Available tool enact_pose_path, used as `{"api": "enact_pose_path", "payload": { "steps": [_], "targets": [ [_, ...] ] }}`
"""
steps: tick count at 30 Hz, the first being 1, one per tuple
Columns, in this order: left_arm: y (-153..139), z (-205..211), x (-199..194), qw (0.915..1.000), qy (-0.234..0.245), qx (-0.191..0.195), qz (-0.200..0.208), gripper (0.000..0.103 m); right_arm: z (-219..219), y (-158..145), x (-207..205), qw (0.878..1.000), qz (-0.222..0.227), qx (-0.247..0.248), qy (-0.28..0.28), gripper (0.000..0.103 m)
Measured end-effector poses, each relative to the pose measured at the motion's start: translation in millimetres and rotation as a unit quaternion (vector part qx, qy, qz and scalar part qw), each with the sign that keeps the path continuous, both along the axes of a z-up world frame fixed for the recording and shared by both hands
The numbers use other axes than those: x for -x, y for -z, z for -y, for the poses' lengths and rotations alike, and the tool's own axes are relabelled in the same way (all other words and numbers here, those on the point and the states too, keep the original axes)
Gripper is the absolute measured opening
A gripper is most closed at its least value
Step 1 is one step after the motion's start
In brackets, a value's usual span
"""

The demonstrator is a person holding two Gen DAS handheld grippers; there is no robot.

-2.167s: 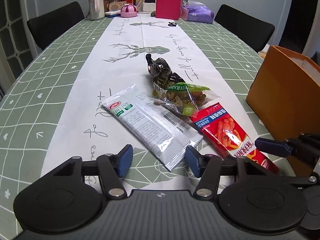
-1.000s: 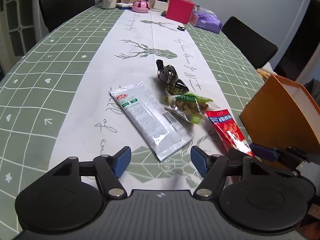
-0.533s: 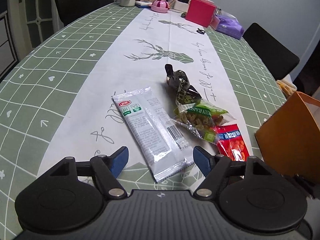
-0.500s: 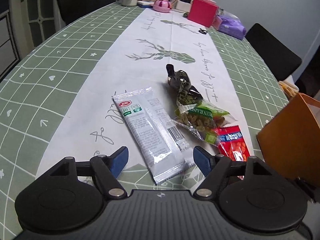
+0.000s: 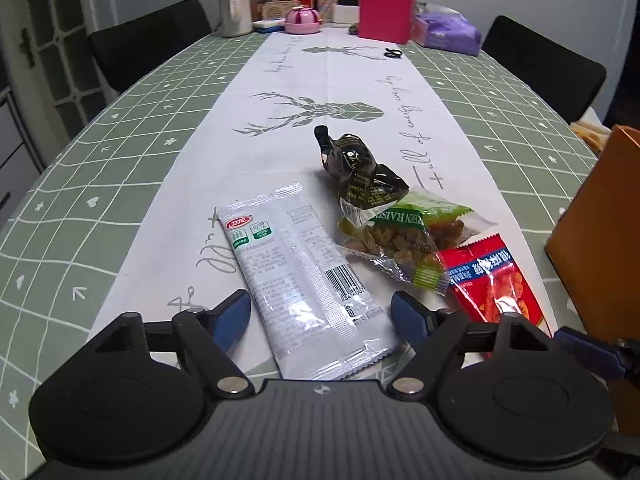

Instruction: Organize snacks

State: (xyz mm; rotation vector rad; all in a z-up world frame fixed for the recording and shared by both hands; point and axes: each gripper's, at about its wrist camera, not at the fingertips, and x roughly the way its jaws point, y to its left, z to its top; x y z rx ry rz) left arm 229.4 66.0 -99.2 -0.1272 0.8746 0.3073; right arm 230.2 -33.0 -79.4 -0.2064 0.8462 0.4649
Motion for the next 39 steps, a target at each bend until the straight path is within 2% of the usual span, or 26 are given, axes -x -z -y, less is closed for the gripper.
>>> {"api": "enact_pose_path", "payload": {
  "steps": [3,8,14,20,25,28,31,33,36,37,39],
  "targets": [
    [-3.4,-3.2,6.3,0.9997,0.02,0.006,-0.011,0.078,1.0,-0.3,1.8,1.0,0.0,-0.001,0.0,0.045],
    [-6.5,-2.5,29.8,0.9975,0.062,0.011,-0.031,0.075,-0.5,-1.5,7.5,1.0,-0.004,-0.001,-0.006,0.045],
    [-9.7,-2.8,67.6,0.9915,0.117,0.015,-0.054,0.074,2.0,-3.8,27.0,1.0,-0.01,0.0,-0.023,0.044],
    [-12.6,-2.9,101.8,0.9863,0.147,0.02,-0.071,0.074,7.8,-6.9,56.2,0.999,-0.022,-0.002,-0.041,0.045],
    [-14.5,-4.4,121.9,0.9834,0.159,0.022,-0.083,0.074,11.9,-10.3,81.7,0.998,-0.029,0.01,-0.06,0.045],
    [-15.7,-1.9,130.0,0.9786,0.181,0.021,-0.095,0.074,14.1,-11.4,93.4,0.997,-0.032,0.016,-0.068,0.045],
    [-15.6,-1.0,134.0,0.9743,0.2,0.019,-0.101,0.074,14.0,-11.0,100.8,0.997,-0.033,0.026,-0.072,0.05],
    [-15.1,-2.7,135.2,0.9743,0.201,0.023,-0.098,0.075,14.8,-11.3,102.2,0.997,-0.035,0.024,-0.072,0.051],
    [-16.5,-7.3,140.5,0.9785,0.188,0.039,-0.074,0.077,17.5,-14.2,103.8,0.997,-0.029,0.019,-0.071,0.051],
    [-17.5,-9.6,142.6,0.9795,0.184,0.052,-0.064,0.078,19.2,-15.2,104.0,0.997,-0.027,0.014,-0.07,0.053],
    [-19.7,-16.1,145.9,0.9808,0.169,0.09,-0.038,0.088,21.4,-16.7,101.5,0.998,-0.024,0.006,-0.065,0.063]
  ]
}}
